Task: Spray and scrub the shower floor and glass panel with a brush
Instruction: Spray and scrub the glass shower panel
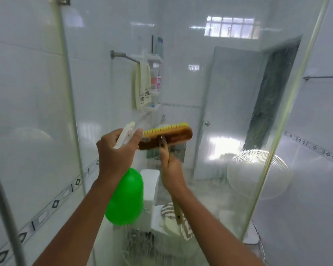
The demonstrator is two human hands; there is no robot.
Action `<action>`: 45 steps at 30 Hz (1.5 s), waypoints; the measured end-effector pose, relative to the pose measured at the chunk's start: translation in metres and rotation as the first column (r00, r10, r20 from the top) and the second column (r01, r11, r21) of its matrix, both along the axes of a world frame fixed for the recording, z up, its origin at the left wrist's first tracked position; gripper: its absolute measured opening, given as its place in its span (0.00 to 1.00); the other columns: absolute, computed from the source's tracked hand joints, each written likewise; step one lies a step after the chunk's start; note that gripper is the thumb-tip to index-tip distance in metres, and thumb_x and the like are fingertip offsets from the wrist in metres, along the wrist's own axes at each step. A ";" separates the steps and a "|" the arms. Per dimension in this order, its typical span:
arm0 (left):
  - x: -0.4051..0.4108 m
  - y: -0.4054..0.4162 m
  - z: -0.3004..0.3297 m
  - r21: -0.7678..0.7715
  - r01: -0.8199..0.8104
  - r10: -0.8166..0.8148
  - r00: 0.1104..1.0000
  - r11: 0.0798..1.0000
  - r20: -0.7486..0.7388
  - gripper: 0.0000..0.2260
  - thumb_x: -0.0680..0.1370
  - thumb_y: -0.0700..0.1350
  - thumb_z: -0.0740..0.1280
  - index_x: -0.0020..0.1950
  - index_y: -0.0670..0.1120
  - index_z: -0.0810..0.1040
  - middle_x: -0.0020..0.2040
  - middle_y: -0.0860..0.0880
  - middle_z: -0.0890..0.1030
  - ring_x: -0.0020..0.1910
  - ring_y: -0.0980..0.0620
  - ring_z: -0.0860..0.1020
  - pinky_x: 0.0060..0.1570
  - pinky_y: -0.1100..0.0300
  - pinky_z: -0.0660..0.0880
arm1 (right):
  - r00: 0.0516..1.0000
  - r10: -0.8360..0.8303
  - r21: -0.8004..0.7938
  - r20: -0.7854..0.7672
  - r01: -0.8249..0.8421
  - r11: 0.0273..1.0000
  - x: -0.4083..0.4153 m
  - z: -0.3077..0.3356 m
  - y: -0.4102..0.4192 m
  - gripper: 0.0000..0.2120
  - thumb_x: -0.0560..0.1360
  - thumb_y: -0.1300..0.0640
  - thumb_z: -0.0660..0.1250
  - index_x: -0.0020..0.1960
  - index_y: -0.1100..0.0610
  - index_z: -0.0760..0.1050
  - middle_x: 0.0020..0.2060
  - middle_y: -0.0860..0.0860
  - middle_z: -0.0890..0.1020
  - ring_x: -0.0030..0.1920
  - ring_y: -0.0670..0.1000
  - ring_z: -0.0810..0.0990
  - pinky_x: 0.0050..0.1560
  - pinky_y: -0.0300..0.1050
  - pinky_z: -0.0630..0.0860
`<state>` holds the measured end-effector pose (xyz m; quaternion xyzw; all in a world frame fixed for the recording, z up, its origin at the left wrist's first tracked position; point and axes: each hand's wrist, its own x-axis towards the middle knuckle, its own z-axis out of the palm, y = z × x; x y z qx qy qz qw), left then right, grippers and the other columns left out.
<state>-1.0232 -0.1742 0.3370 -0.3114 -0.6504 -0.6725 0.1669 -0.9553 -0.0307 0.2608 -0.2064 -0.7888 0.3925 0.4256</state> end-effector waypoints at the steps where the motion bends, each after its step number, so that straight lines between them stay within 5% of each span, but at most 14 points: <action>1: -0.004 -0.001 -0.006 -0.025 0.011 -0.011 1.000 1.000 0.012 0.17 0.77 0.58 0.74 0.40 0.45 0.85 0.34 0.46 0.84 0.34 0.43 0.84 0.31 0.40 0.82 | 0.999 -0.020 0.021 -0.038 0.021 1.000 -0.001 0.025 0.003 0.27 0.79 0.32 0.50 0.45 0.52 0.76 0.28 0.49 0.75 0.29 0.44 0.74 0.31 0.47 0.71; 5: -0.011 0.000 -0.041 -0.149 0.086 -0.075 0.994 0.985 0.082 0.13 0.77 0.54 0.76 0.39 0.46 0.85 0.32 0.48 0.85 0.33 0.47 0.84 0.34 0.44 0.84 | 0.986 -0.077 0.063 -0.145 0.087 0.994 -0.003 0.104 0.012 0.24 0.83 0.40 0.53 0.33 0.51 0.66 0.26 0.45 0.69 0.26 0.42 0.69 0.28 0.36 0.65; 9: -0.012 -0.004 -0.105 -0.256 0.122 -0.061 0.970 0.959 0.236 0.20 0.78 0.53 0.75 0.31 0.42 0.81 0.25 0.46 0.81 0.22 0.55 0.77 0.27 0.60 0.74 | 0.990 -0.065 0.032 -0.126 0.070 0.997 -0.008 0.070 0.015 0.24 0.83 0.41 0.52 0.32 0.51 0.62 0.25 0.45 0.67 0.25 0.41 0.65 0.27 0.37 0.63; 13: -0.012 -0.013 -0.164 -0.333 0.141 -0.019 0.939 0.932 0.344 0.17 0.76 0.52 0.78 0.31 0.46 0.79 0.24 0.52 0.78 0.26 0.50 0.79 0.30 0.50 0.78 | 0.996 -0.037 -0.022 -0.079 0.035 0.999 -0.005 0.004 0.007 0.21 0.83 0.42 0.53 0.34 0.48 0.66 0.24 0.42 0.68 0.25 0.41 0.67 0.28 0.36 0.62; 16: -0.010 -0.019 -0.189 -0.376 0.155 -0.024 0.943 0.913 0.332 0.17 0.76 0.53 0.78 0.34 0.44 0.81 0.30 0.44 0.82 0.29 0.48 0.79 0.31 0.53 0.76 | 0.997 -0.050 -0.019 -0.067 0.049 0.999 -0.009 -0.009 0.002 0.18 0.83 0.41 0.52 0.38 0.45 0.70 0.27 0.41 0.71 0.28 0.40 0.70 0.31 0.36 0.64; 19: -0.010 -0.024 -0.202 -0.374 0.095 0.035 0.944 0.923 0.327 0.18 0.76 0.54 0.77 0.32 0.44 0.81 0.28 0.43 0.81 0.28 0.43 0.81 0.31 0.49 0.78 | 0.997 -0.045 -0.042 -0.070 0.043 0.998 -0.014 -0.025 0.002 0.24 0.83 0.40 0.53 0.36 0.54 0.71 0.26 0.45 0.70 0.27 0.43 0.68 0.28 0.39 0.64; 24: -0.010 -0.040 -0.225 -0.333 0.036 0.076 0.945 0.942 0.319 0.18 0.75 0.53 0.77 0.36 0.40 0.81 0.31 0.39 0.81 0.34 0.37 0.82 0.32 0.43 0.79 | 0.986 -0.043 0.000 0.164 0.044 0.999 -0.013 -0.135 -0.009 0.27 0.80 0.34 0.49 0.43 0.54 0.74 0.31 0.50 0.76 0.32 0.47 0.75 0.31 0.45 0.70; 28: -0.004 -0.055 -0.240 -0.377 0.018 0.098 0.953 0.926 0.286 0.18 0.76 0.50 0.78 0.35 0.42 0.77 0.29 0.43 0.77 0.27 0.49 0.73 0.29 0.53 0.71 | 0.909 -0.031 -0.073 0.416 0.067 0.995 0.010 -0.258 -0.022 0.30 0.79 0.33 0.50 0.60 0.54 0.77 0.38 0.51 0.81 0.42 0.53 0.81 0.39 0.48 0.72; 31: -0.005 -0.065 -0.243 -0.400 0.033 0.100 0.947 0.916 0.305 0.16 0.75 0.50 0.79 0.35 0.46 0.75 0.28 0.49 0.73 0.27 0.49 0.74 0.29 0.52 0.76 | 0.889 -0.047 -0.175 0.456 0.142 0.974 0.028 -0.299 -0.039 0.27 0.80 0.37 0.52 0.61 0.56 0.78 0.32 0.48 0.77 0.36 0.51 0.79 0.36 0.43 0.66; 34: -0.012 -0.074 -0.248 -0.412 0.043 0.111 0.933 0.910 0.343 0.13 0.75 0.50 0.79 0.39 0.46 0.79 0.31 0.44 0.78 0.33 0.38 0.80 0.32 0.41 0.82 | 0.908 -0.064 -0.165 0.415 0.144 0.976 0.017 -0.281 -0.041 0.29 0.80 0.35 0.50 0.56 0.56 0.78 0.31 0.46 0.75 0.34 0.51 0.77 0.36 0.44 0.68; 36: -0.012 -0.077 -0.252 -0.419 0.052 0.114 0.925 0.907 0.362 0.12 0.75 0.51 0.79 0.40 0.45 0.81 0.33 0.42 0.80 0.35 0.37 0.81 0.32 0.39 0.82 | 0.930 -0.054 -0.109 0.363 0.100 0.989 -0.002 -0.245 -0.044 0.26 0.81 0.36 0.51 0.63 0.52 0.76 0.35 0.48 0.78 0.36 0.50 0.78 0.37 0.45 0.70; 38: -0.010 -0.079 -0.256 -0.442 0.055 0.125 0.921 0.895 0.369 0.13 0.75 0.52 0.79 0.41 0.44 0.81 0.34 0.42 0.80 0.34 0.38 0.82 0.32 0.40 0.82 | 0.960 -0.042 -0.078 0.276 0.066 0.995 -0.023 -0.204 -0.047 0.22 0.82 0.39 0.53 0.59 0.53 0.77 0.34 0.47 0.77 0.34 0.46 0.75 0.34 0.40 0.67; 41: -0.008 -0.080 -0.258 -0.427 0.070 0.133 0.894 0.901 0.427 0.14 0.75 0.51 0.79 0.41 0.42 0.81 0.32 0.44 0.78 0.28 0.48 0.79 0.28 0.47 0.83 | 0.973 -0.039 -0.028 0.228 0.047 0.999 -0.050 -0.172 -0.049 0.22 0.82 0.40 0.53 0.47 0.56 0.74 0.32 0.46 0.74 0.32 0.41 0.73 0.28 0.33 0.64; 45: -0.006 -0.085 -0.260 -0.415 0.067 0.137 0.887 0.907 0.442 0.14 0.76 0.49 0.78 0.42 0.40 0.81 0.32 0.47 0.77 0.27 0.57 0.77 0.24 0.66 0.77 | 0.946 0.033 -0.015 0.322 -0.030 0.999 -0.060 -0.208 -0.053 0.21 0.82 0.41 0.55 0.52 0.57 0.75 0.31 0.44 0.73 0.30 0.42 0.72 0.28 0.33 0.62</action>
